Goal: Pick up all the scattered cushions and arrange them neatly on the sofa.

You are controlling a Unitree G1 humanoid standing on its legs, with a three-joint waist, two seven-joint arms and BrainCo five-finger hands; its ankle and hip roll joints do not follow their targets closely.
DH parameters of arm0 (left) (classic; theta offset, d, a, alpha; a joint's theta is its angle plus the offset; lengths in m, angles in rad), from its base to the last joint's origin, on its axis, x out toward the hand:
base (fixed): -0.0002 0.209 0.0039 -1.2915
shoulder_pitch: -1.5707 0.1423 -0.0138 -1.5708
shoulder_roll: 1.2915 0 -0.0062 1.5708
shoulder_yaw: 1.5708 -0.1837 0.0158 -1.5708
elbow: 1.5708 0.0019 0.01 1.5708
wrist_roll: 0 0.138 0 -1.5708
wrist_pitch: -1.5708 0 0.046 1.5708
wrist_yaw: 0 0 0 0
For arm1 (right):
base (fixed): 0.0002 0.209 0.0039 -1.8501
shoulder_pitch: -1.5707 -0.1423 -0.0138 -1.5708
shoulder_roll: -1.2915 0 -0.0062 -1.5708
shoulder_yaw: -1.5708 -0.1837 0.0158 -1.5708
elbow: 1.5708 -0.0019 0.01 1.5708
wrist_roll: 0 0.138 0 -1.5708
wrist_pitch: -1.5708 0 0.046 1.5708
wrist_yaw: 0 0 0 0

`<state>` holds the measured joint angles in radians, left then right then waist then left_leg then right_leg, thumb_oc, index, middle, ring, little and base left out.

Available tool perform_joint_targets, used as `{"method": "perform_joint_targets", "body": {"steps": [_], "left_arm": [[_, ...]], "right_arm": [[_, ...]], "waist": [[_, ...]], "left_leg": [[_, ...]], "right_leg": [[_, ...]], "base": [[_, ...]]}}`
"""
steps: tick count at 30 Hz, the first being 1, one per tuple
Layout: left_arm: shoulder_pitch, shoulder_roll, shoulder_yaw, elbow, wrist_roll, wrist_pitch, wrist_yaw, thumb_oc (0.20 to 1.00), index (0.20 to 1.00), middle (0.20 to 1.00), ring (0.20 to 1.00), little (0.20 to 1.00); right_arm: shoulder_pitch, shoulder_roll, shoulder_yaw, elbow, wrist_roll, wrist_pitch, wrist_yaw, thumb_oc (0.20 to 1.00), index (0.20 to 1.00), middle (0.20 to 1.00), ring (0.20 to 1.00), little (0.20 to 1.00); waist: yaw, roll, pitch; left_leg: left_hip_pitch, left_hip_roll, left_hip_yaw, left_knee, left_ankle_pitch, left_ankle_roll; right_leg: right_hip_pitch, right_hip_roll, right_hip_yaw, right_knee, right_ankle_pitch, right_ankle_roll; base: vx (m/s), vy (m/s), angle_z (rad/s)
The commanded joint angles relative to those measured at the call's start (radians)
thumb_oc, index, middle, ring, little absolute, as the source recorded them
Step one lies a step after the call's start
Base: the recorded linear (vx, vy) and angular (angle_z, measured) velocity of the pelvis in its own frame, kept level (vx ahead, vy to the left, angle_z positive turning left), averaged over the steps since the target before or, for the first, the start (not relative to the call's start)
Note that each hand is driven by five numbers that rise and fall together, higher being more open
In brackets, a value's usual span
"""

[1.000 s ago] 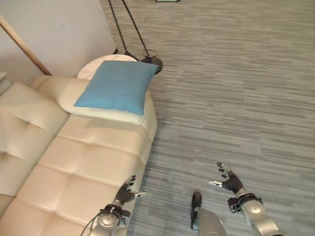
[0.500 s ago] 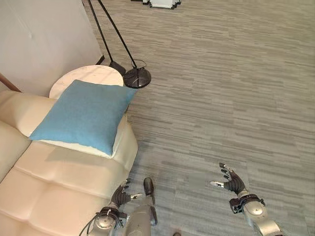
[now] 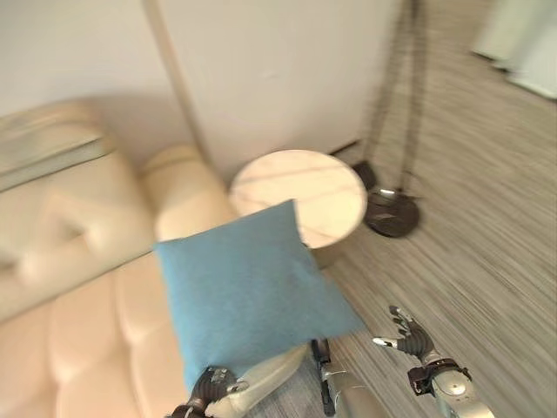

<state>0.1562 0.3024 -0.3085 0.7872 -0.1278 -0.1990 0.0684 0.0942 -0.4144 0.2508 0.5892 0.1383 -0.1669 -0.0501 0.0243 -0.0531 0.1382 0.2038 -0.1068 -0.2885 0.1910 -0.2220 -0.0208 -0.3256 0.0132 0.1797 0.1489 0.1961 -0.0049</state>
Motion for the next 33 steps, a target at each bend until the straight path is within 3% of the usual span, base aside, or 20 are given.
{"method": "perform_joint_targets", "body": {"steps": [1,7,14,16,23,33], "left_arm": [[-0.061,0.034,0.027,-0.086,0.019,-0.061,-0.002,1.000,1.000,1.000,1.000,1.000],[-0.057,0.047,0.046,-0.091,0.010,-0.060,0.007,1.000,1.000,1.000,1.000,1.000],[-0.063,0.081,0.074,-0.124,-0.003,-0.057,0.014,1.000,1.000,1.000,1.000,1.000],[-0.059,0.091,0.088,-0.118,0.001,-0.055,0.009,1.000,1.000,1.000,1.000,1.000],[-0.047,0.126,0.147,-0.078,-0.005,-0.051,0.019,1.000,1.000,1.000,1.000,1.000],[-0.042,0.138,0.216,-0.014,-0.060,-0.049,0.029,1.000,1.000,1.000,1.000,1.000]], "right_arm": [[-0.025,-0.011,-0.043,-0.103,0.022,-0.048,-0.008,1.000,1.000,1.000,1.000,1.000],[-0.017,-0.023,-0.063,-0.118,0.032,-0.054,-0.015,1.000,1.000,1.000,1.000,1.000],[-0.018,-0.030,-0.122,-0.124,0.047,-0.060,-0.049,1.000,1.000,1.000,1.000,1.000],[-0.018,-0.032,-0.133,-0.118,0.051,-0.054,-0.049,1.000,1.000,1.000,1.000,1.000],[-0.056,-0.023,-0.105,-0.101,0.060,-0.035,-0.032,1.000,1.000,1.000,1.000,1.000],[-0.116,0.027,-0.071,-0.047,0.124,-0.015,-0.013,1.000,1.000,1.000,1.000,1.000]], "waist": [[-0.027,0.007,0.007],[-0.022,-0.006,-0.011],[-0.033,-0.018,-0.018],[-0.036,-0.018,-0.031],[-0.012,-0.036,-0.048],[0.033,-0.032,-0.067]], "left_leg": [[-0.223,-0.043,0.056,-0.047,0.140,0.014],[-0.248,-0.007,0.090,-0.043,0.138,-0.007],[-0.275,0.099,0.333,-0.092,0.158,-0.016],[-0.256,0.119,0.376,-0.114,0.157,-0.016],[-0.221,0.116,0.409,-0.154,0.158,-0.005],[-0.194,0.087,0.377,-0.192,0.161,0.003]], "right_leg": [[0.170,-0.045,-0.125,-0.062,-0.171,0.139],[0.242,-0.067,-0.229,-0.108,-0.193,0.115],[0.291,-0.107,-0.363,-0.147,-0.210,0.113],[0.302,-0.112,-0.390,-0.150,-0.214,0.114],[0.317,-0.113,-0.370,-0.152,-0.207,0.125],[0.335,-0.135,-0.399,-0.141,-0.209,0.138]], "base": [[0.11,-0.160,1.93],[0.09,-0.114,0.71],[0.04,-0.004,0.10],[0.10,0.058,0.37],[0.08,0.084,-0.04],[0.04,0.069,0.06]]}}
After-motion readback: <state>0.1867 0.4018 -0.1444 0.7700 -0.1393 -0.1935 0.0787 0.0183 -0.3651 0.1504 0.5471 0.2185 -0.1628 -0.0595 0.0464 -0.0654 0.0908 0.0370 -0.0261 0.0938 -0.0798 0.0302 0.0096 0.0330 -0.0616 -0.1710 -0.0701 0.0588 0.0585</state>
